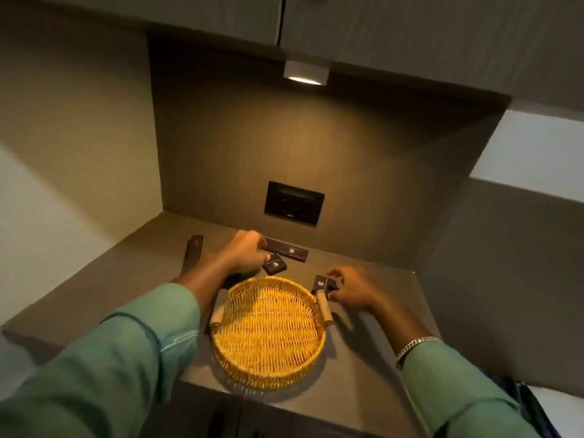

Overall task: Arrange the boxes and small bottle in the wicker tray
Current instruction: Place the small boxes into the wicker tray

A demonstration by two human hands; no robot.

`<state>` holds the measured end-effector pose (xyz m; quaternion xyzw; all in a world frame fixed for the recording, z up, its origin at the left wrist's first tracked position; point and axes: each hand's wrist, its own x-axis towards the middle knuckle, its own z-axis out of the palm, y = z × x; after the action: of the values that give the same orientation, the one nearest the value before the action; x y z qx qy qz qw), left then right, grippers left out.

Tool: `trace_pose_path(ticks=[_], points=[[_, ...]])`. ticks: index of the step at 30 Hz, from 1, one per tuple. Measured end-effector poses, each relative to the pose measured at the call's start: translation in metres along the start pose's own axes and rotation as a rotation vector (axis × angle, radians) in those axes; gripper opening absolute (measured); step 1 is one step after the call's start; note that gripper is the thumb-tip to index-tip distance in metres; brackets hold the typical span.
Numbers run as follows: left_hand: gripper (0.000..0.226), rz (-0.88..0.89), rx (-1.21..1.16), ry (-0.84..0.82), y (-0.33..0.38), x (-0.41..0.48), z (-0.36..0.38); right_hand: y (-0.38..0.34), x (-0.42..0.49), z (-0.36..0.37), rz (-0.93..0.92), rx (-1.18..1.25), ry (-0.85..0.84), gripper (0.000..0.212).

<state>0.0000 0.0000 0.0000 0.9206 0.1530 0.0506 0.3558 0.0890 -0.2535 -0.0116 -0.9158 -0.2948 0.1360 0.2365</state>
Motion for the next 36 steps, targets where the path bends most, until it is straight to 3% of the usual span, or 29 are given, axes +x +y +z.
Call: trace_pose_path(ticks=[5, 8, 14, 20, 23, 25, 28, 32, 36], points=[[0.041, -0.075, 0.065, -0.035, -0.007, 0.028, 0.026, 0.016, 0.017, 0.016, 0.016, 0.004, -0.066, 0.044], [0.022, -0.037, 0.114, -0.04, -0.003, 0.045, 0.033, 0.019, 0.023, 0.019, 0.015, -0.046, -0.013, 0.035], [0.029, -0.006, 0.283, -0.15, -0.012, 0.074, 0.042, 0.017, 0.022, 0.027, 0.064, -0.036, 0.072, 0.037], [0.035, 0.152, 0.371, -0.229, -0.009, 0.069, 0.031, -0.011, -0.007, -0.008, 0.015, -0.042, 0.213, 0.049], [0.024, 0.33, 0.258, -0.219, 0.002, 0.055, 0.016, -0.033, -0.035, -0.012, -0.038, 0.002, 0.295, 0.058], [0.032, 0.465, 0.176, -0.188, 0.015, 0.039, 0.002, -0.051, -0.055, -0.002, -0.13, 0.032, 0.26, 0.06], [0.055, 0.594, 0.185, -0.302, 0.022, 0.003, -0.01, -0.074, -0.079, 0.027, -0.218, 0.014, 0.109, 0.051], [0.049, 0.608, 0.357, -0.454, 0.015, -0.033, 0.006, -0.084, -0.096, 0.057, -0.201, -0.068, -0.108, 0.039], [0.043, 0.564, 0.381, -0.467, 0.006, -0.045, 0.024, -0.081, -0.094, 0.063, -0.194, -0.108, -0.213, 0.038]])
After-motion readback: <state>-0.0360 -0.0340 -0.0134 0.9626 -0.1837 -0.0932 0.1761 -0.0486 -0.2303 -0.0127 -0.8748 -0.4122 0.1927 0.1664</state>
